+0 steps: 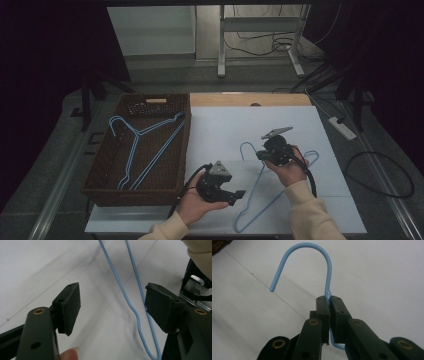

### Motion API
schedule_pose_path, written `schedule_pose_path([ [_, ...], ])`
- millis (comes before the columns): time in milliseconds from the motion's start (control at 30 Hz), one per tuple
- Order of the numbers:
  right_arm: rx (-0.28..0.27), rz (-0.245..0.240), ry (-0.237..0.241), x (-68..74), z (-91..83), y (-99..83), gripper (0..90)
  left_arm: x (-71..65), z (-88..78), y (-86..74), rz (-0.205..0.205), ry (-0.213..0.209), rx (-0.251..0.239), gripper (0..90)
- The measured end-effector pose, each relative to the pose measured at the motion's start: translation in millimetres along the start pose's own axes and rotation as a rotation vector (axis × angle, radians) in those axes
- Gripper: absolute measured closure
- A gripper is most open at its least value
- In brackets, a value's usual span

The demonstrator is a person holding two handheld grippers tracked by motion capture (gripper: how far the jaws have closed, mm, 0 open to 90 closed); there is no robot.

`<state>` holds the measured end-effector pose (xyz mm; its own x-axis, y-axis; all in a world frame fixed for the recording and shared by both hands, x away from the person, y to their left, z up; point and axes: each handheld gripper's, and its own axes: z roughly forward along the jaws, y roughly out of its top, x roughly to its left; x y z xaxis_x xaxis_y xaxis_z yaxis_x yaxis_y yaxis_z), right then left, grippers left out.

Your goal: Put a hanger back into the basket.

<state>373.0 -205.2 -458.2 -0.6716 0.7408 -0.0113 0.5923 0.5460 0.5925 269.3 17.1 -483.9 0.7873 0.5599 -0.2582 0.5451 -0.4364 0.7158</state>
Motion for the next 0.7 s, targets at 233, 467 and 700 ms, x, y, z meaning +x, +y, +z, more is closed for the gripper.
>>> schedule_pose_path([
  [233,-0.016,0.007,-0.001,1.0,-1.6,0.4,86.1,-0.9,20.7,4.8,-0.003,-0.014,0.018,31.5],
  [467,-0.029,0.008,-0.002,1.9,-3.2,0.3,86.1,-1.1,41.2,8.0,-0.020,-0.032,0.041,33.7],
  [700,-0.043,0.016,-0.002,2.1,-6.5,-0.7,86.0,2.0,56.2,8.8,-0.038,-0.058,0.077,42.6],
])
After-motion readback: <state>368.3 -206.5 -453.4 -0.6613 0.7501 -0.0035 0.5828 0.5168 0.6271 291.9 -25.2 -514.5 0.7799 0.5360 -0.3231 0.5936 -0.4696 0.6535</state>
